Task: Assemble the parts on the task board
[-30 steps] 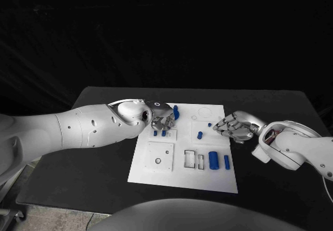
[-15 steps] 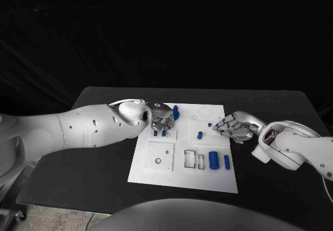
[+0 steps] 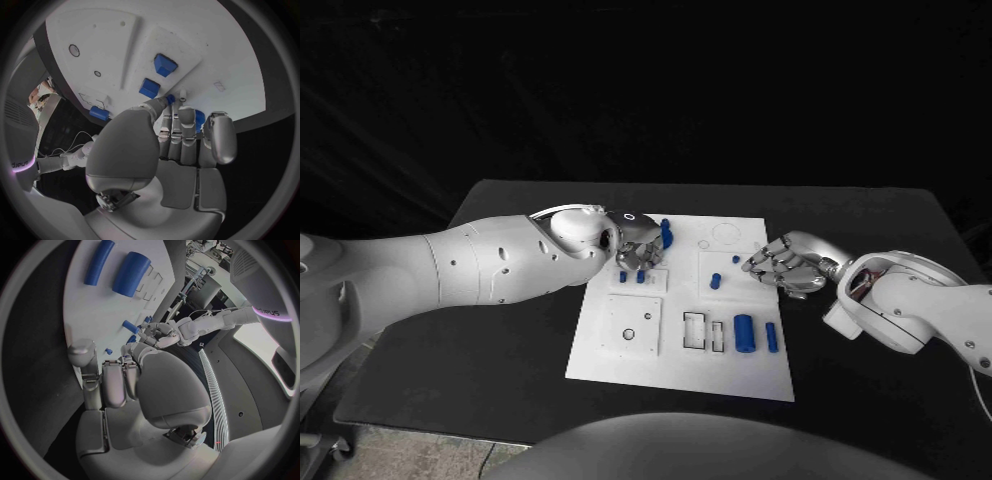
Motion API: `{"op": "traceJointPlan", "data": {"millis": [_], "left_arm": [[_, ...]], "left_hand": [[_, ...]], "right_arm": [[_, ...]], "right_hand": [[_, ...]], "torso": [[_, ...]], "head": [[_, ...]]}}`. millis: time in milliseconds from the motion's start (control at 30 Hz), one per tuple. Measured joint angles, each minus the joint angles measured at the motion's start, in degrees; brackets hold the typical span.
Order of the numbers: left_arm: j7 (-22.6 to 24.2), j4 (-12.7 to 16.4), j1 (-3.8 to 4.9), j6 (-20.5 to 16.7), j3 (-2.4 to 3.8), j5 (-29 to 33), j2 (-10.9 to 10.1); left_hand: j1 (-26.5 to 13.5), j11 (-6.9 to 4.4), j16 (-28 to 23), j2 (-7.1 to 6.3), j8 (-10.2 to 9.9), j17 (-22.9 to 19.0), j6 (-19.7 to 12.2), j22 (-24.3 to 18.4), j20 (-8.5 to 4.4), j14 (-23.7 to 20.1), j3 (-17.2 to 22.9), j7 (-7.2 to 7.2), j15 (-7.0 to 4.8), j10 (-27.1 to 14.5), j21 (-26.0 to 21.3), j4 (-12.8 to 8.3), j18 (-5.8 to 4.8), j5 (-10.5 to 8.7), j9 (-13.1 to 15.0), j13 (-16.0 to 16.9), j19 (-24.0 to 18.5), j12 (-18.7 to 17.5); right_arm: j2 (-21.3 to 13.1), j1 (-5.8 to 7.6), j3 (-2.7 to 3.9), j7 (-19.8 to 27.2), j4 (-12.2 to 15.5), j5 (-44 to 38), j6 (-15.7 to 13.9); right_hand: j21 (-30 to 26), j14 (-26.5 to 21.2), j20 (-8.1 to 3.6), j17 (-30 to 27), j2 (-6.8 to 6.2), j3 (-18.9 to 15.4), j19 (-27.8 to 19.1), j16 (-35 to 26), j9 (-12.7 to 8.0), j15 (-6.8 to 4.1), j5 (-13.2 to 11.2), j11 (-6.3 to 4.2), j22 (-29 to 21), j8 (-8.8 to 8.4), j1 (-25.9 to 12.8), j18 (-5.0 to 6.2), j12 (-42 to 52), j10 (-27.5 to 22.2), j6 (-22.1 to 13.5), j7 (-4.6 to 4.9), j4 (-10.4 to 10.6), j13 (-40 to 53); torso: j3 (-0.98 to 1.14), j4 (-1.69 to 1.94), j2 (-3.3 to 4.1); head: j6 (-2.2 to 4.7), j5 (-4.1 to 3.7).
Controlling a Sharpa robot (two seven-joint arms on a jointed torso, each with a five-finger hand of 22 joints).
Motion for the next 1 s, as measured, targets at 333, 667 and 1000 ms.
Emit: {"op": "traceJointPlan", "data": {"millis": [333,667,1000], "left_arm": [[0.0,-0.27,0.0,-0.21,0.0,-1.04,0.41],[-0.2,-0.02,0.01,-0.24,0.01,-3.84,0.5],[-1.1,0.25,-0.02,-0.37,0.02,-7.33,0.78]], "left_hand": [[0.69,0.0,0.0,-0.36,-0.23,-0.08,-0.35,0.0,0.0,0.0,0.09,-0.35,0.0,0.0,0.0,-1.06,0.0,0.0,-0.24,-0.06,0.0,-0.01],[0.92,-0.42,0.0,-0.59,-0.51,-0.3,-0.94,0.04,-0.2,-0.21,-0.23,-0.94,-0.21,0.41,-0.23,-1.84,0.0,-2.23,-0.24,-0.03,-0.2,-0.01],[1.48,-1.38,0.82,-0.79,1.23,1.06,1.81,0.04,-0.2,0.37,-0.12,-0.91,-1.14,3.86,0.4,-3.88,0.01,-1.07,0.26,1.39,-0.2,2.24]], "right_arm": [[0.07,0.0,0.0,0.0,0.0,0.09,0.1],[0.11,-0.06,0.0,0.0,0.01,0.16,0.13],[0.17,-0.28,0.0,0.05,-0.01,0.19,0.14]], "right_hand": [[0.0,0.0,0.0,0.0,0.0,0.0,0.0,0.0,0.0,0.0,0.0,0.0,-0.01,0.0,0.0,0.0,0.01,0.0,0.0,0.0,0.0,0.0],[0.0,0.0,0.0,0.0,0.0,0.3,0.0,0.0,0.0,0.0,0.0,0.0,-0.01,0.0,0.0,0.0,0.03,0.0,0.0,0.0,-0.3,0.0],[-0.21,0.0,-0.21,-0.01,-0.34,0.96,-0.21,0.0,-0.01,0.0,0.0,0.0,-0.02,0.0,0.34,0.0,0.04,0.0,0.0,0.0,-0.96,-0.32]], "torso": [[0.01,0.0,-0.01],[0.01,-0.01,-0.02],[0.01,-0.04,-0.02]], "head": [[0.0,0.1],[0.0,0.18],[0.0,0.31]]}}
